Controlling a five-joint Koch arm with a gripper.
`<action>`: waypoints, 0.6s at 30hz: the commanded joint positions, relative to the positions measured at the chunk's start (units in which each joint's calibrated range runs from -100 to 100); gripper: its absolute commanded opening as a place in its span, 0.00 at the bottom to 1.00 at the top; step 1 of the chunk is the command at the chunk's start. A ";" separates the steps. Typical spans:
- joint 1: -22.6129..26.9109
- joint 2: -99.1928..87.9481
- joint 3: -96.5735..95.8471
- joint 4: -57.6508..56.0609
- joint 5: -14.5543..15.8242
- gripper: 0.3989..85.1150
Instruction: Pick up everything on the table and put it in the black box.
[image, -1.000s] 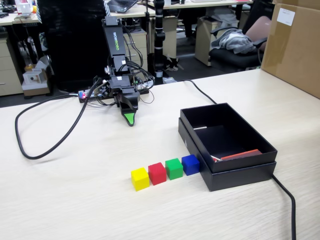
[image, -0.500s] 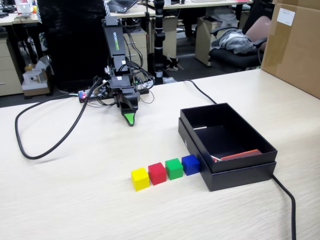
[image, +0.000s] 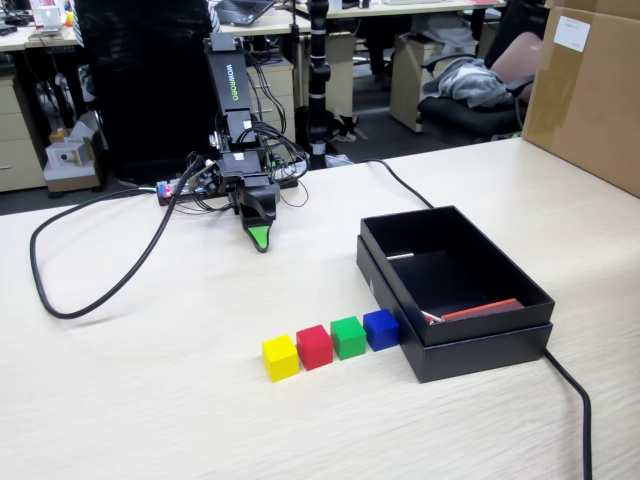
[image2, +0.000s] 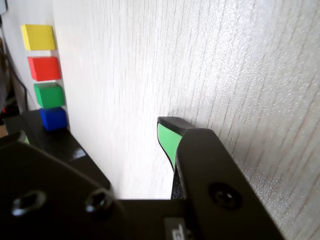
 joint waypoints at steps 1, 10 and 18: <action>0.00 0.00 -0.57 -4.36 -0.10 0.58; 0.00 0.00 -0.57 -4.36 -0.10 0.58; 0.00 0.00 -0.57 -4.36 -0.29 0.58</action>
